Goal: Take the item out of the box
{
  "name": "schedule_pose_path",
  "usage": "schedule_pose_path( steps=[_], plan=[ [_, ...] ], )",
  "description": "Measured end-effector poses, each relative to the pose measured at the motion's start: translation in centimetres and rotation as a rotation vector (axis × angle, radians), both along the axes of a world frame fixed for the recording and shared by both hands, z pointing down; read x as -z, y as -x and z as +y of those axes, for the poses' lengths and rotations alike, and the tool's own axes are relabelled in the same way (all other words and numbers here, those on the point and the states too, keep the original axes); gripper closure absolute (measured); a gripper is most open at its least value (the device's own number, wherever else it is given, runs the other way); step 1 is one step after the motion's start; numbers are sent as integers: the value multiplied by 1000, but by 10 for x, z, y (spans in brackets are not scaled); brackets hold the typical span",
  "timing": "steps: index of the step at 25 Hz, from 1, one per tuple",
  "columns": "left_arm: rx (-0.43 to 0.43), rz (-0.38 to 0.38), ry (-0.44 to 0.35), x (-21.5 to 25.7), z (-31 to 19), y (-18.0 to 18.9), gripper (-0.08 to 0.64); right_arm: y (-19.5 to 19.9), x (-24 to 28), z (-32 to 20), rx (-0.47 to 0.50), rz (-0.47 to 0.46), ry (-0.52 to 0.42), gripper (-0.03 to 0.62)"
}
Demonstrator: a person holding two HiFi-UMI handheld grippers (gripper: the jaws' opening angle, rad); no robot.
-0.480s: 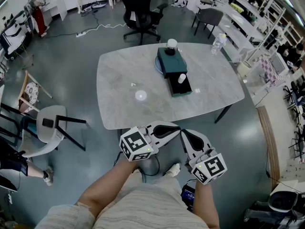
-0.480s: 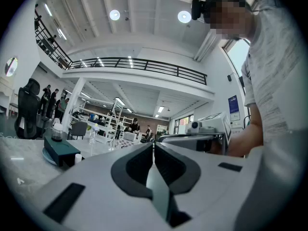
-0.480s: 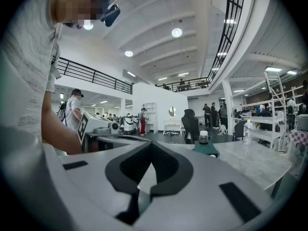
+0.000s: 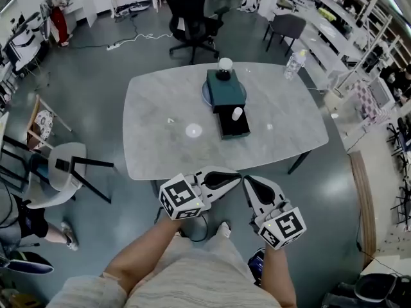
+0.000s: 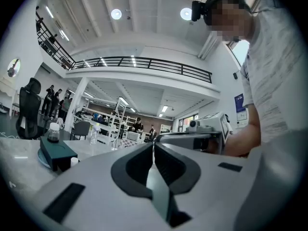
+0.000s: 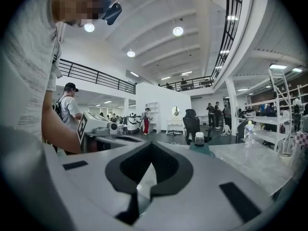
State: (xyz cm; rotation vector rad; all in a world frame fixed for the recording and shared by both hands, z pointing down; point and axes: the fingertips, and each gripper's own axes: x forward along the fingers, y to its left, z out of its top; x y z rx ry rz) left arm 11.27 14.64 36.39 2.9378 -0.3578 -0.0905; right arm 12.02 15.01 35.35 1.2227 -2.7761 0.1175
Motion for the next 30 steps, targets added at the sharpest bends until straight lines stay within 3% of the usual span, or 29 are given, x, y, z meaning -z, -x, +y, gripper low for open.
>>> schedule_pose_path(
  steps=[9, 16, 23, 30],
  plan=[
    [57, -2, -6, 5, -39, -57, 538, -51, 12, -33, 104, -74, -14, 572],
    [140, -13, 0, 10, -69, -67, 538, -65, 15, -62, 207, -100, -5, 569],
    [179, 8, 24, 8, -98, -40, 538, -42, 12, -91, 229, -126, 7, 569],
    [115, 4, 31, -2, -128, 18, 538, 17, 10, -124, 178, -136, -2, 569]
  ],
)
